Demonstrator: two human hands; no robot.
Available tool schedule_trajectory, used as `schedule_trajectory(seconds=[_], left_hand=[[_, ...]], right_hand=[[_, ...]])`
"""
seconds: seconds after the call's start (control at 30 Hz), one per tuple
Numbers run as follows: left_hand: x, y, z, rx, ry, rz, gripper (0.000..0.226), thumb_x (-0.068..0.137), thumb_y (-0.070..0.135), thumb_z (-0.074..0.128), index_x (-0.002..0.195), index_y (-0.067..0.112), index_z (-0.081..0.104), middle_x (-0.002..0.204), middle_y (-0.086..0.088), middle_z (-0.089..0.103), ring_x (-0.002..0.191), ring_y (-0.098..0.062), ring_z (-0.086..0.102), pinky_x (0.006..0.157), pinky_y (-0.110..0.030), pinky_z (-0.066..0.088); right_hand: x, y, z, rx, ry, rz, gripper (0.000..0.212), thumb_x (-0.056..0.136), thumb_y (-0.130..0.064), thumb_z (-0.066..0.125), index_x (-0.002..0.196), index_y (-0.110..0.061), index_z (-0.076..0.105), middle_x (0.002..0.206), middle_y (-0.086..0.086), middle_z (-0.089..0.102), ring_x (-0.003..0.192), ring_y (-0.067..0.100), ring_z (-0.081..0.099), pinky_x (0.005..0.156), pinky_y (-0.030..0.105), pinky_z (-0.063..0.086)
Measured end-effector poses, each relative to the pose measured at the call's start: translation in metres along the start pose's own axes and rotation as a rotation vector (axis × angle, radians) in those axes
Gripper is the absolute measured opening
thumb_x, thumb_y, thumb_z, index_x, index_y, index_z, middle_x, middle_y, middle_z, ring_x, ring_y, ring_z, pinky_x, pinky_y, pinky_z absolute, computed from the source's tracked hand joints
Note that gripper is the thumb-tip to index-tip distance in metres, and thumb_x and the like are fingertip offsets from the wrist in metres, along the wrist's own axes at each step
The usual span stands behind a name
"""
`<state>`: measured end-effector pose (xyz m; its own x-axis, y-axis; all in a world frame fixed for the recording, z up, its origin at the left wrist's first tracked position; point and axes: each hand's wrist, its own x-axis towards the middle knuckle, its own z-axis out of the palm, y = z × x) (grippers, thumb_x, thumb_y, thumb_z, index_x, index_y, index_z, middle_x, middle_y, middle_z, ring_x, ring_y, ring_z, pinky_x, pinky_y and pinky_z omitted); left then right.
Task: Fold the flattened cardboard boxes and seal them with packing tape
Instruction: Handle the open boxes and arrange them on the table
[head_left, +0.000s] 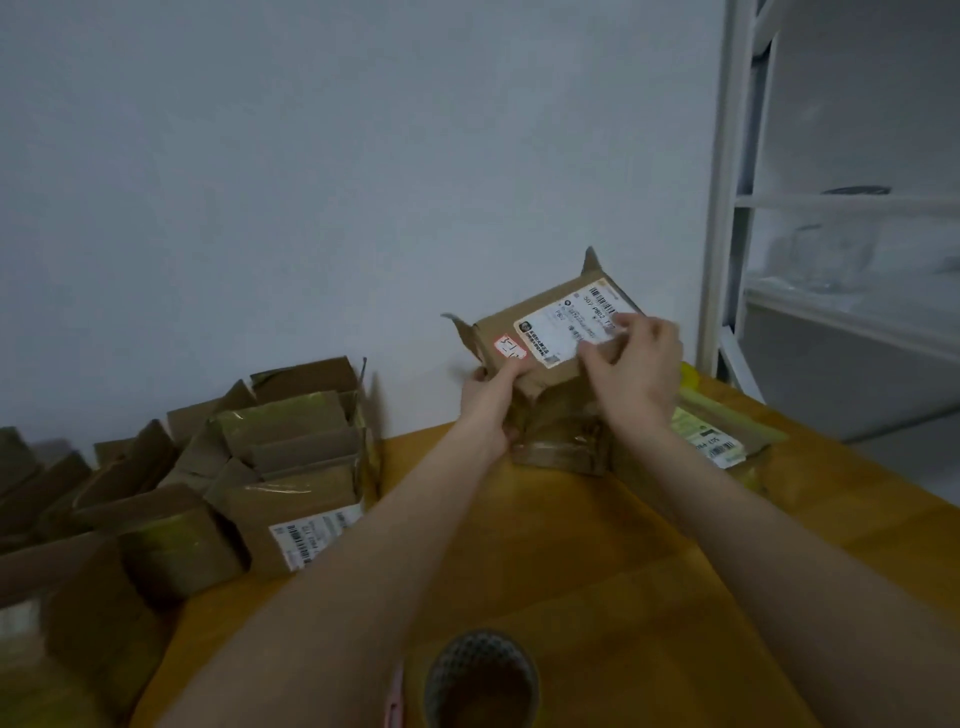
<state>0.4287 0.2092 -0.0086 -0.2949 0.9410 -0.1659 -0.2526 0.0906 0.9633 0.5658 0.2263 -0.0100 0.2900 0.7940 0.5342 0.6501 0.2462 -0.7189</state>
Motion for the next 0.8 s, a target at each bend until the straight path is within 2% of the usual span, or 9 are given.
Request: schedule_trajectory(seconds=[0.07,0.13,0.2,0.27,0.37,0.5,0.6,0.73,0.8], left_hand=[[-0.020,0.010,-0.024,0.078,-0.031,0.133,0.061,0.084,0.015,0.068,0.138,0.019,0.040,0.116,-0.003,0.064,0.096,-0.017,0.064,0.075,-0.035,0.056],[-0.044,0.017,-0.056,0.173,-0.074,0.212,0.069,0.084,0.010,0.067,0.143,0.024,0.032,0.122,-0.002,0.062,0.101,-0.016,0.063,0.081,-0.033,0.055],[-0.067,0.017,-0.094,0.281,-0.093,0.254,0.079,0.079,0.008,0.070,0.145,0.026,0.031,0.124,-0.003,0.061,0.105,-0.018,0.064,0.089,-0.037,0.054],[-0.091,0.014,-0.132,0.347,-0.100,0.249,0.088,0.075,0.012,0.077,0.147,0.027,0.029,0.127,-0.004,0.060,0.108,-0.020,0.063,0.095,-0.042,0.051],[-0.133,0.012,-0.182,0.380,-0.023,0.237,0.102,0.062,0.031,0.082,0.148,0.023,0.026,0.136,-0.002,0.053,0.115,-0.019,0.059,0.096,-0.041,0.051],[-0.177,-0.004,-0.245,0.450,0.057,0.167,0.099,0.060,0.031,0.082,0.144,0.020,0.030,0.136,-0.002,0.051,0.114,-0.017,0.057,0.097,-0.038,0.050],[-0.198,-0.026,-0.274,0.574,0.158,0.153,0.075,0.075,0.019,0.078,0.137,0.020,0.036,0.136,-0.006,0.052,0.111,-0.015,0.057,0.092,-0.030,0.050],[-0.215,-0.026,-0.279,0.865,0.688,0.489,0.090,0.077,0.022,0.077,0.149,0.019,0.023,0.150,-0.004,0.031,0.134,-0.019,0.035,0.108,-0.039,0.036],[-0.216,-0.011,-0.276,1.195,0.593,0.695,0.085,0.078,0.031,0.075,0.147,0.021,0.028,0.147,0.001,0.032,0.132,-0.014,0.036,0.108,-0.036,0.038]], right_hand=[[0.007,-0.004,-0.015,0.209,-0.063,0.168,0.078,0.077,-0.048,0.072,0.140,-0.018,0.037,0.142,0.007,0.036,0.129,0.025,0.039,0.105,0.044,0.039],[0.002,-0.012,-0.025,0.568,-0.255,0.337,0.098,0.064,-0.058,0.078,0.143,-0.020,0.034,0.140,0.006,0.047,0.120,0.023,0.053,0.097,0.045,0.048],[-0.019,-0.021,-0.031,0.728,-0.501,0.373,0.086,0.064,-0.052,0.080,0.135,-0.017,0.046,0.117,0.002,0.066,0.095,0.016,0.068,0.075,0.033,0.057],[-0.048,-0.032,-0.032,0.673,-0.660,0.273,0.067,0.073,-0.035,0.080,0.129,-0.015,0.050,0.102,-0.001,0.070,0.080,0.011,0.070,0.062,0.024,0.056],[-0.093,-0.051,-0.026,0.566,-0.796,0.151,0.073,0.073,-0.028,0.080,0.135,-0.016,0.043,0.111,0.002,0.066,0.083,0.009,0.068,0.068,0.024,0.058],[-0.146,-0.080,-0.019,0.550,-1.005,0.210,0.062,0.082,-0.047,0.066,0.132,-0.017,0.045,0.111,0.003,0.065,0.096,0.016,0.063,0.090,0.037,0.051],[-0.183,-0.098,-0.002,0.515,-0.977,0.320,0.041,0.096,-0.049,0.045,0.113,-0.011,0.050,0.091,0.002,0.061,0.084,0.016,0.058,0.083,0.038,0.050],[-0.214,-0.113,0.023,0.475,-0.842,0.388,0.036,0.101,-0.038,0.039,0.096,-0.005,0.052,0.080,0.006,0.058,0.073,0.019,0.057,0.084,0.041,0.052],[-0.215,-0.116,0.028,0.440,-0.782,0.383,0.037,0.100,-0.040,0.039,0.082,-0.010,0.049,0.076,0.006,0.057,0.071,0.020,0.056,0.083,0.042,0.051]])
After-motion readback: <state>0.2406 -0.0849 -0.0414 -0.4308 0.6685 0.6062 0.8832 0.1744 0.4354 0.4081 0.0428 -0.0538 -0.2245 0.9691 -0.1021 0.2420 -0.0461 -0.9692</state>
